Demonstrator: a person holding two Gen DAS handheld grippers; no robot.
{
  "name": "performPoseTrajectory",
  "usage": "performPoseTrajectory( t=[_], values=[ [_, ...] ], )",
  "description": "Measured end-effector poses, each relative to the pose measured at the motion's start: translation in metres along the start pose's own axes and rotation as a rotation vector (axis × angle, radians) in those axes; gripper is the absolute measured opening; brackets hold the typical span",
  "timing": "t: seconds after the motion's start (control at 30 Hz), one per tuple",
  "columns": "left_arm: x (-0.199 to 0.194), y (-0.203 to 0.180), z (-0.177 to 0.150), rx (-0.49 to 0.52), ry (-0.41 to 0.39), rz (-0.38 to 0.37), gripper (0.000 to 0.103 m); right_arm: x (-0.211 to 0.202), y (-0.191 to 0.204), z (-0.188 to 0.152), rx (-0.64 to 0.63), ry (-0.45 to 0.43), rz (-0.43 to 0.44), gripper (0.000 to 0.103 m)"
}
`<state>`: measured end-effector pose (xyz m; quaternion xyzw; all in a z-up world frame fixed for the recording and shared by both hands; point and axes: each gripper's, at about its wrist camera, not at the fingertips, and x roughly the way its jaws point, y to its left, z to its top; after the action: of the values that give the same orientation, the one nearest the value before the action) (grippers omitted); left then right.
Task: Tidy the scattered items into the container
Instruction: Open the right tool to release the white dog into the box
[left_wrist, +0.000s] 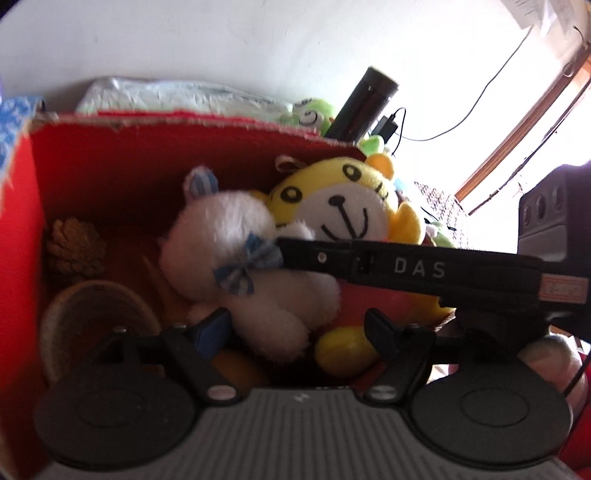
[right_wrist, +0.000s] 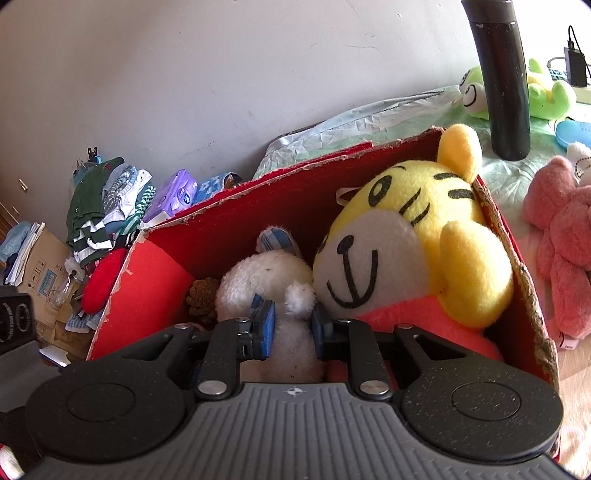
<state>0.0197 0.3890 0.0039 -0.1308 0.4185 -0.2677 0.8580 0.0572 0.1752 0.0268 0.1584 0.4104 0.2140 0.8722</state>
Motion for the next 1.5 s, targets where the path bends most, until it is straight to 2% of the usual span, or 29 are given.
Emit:
performPoseTrajectory(
  t=[0.13,0.37,0.53,0.7,0.77,0.87,1.0,1.17,1.5],
  values=[
    [-0.004,0.001,0.001,-0.003,-0.017,0.007,0.078,-0.003,-0.002,0.000,0.029,0.006,0.017,0.023],
    [0.011,0.010,0.006,-0.077,0.035,-0.011,0.078,-0.007,-0.002,-0.002,0.034,0.006,0.031,0.023],
    [0.016,0.010,0.008,-0.082,0.044,-0.009,0.078,-0.010,-0.006,-0.004,0.045,-0.002,0.066,0.023],
    [0.011,0.001,0.012,-0.041,0.017,0.033,0.079,-0.015,-0.010,-0.002,0.063,-0.024,0.100,0.023],
    [0.009,-0.002,0.016,-0.023,-0.007,0.075,0.088,-0.021,-0.012,0.001,0.074,-0.051,0.115,0.024],
    [0.011,-0.003,0.020,-0.021,-0.008,0.112,0.088,-0.022,-0.018,0.005,0.074,-0.072,0.090,0.024],
    [0.014,-0.008,0.023,-0.009,-0.005,0.136,0.088,-0.016,-0.031,0.006,0.108,-0.070,0.105,0.016],
    [0.021,-0.020,0.027,0.085,0.019,0.194,0.084,-0.011,-0.019,-0.002,0.001,-0.109,0.057,0.016],
    [0.021,-0.020,0.025,0.117,0.042,0.137,0.084,-0.010,-0.022,-0.001,-0.021,-0.111,0.055,0.017]
  ],
)
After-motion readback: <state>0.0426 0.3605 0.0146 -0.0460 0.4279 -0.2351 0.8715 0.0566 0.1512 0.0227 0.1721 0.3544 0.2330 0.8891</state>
